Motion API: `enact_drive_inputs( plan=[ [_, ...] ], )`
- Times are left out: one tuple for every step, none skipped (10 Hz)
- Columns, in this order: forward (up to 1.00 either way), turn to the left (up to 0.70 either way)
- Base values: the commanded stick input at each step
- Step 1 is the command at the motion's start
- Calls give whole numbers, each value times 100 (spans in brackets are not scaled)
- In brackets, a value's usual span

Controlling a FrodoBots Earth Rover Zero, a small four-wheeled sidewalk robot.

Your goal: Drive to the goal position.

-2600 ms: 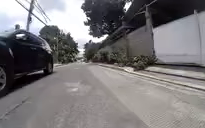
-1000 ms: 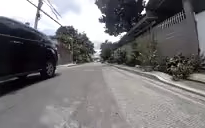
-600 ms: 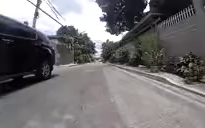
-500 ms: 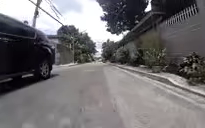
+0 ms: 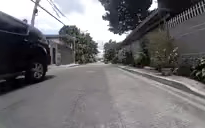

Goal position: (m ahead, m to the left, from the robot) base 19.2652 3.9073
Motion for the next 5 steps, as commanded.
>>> enact_drive_inputs(
  plan=[
    [100, 5],
    [100, 5],
    [100, 5],
    [100, 5],
    [100, 5]
  ],
)
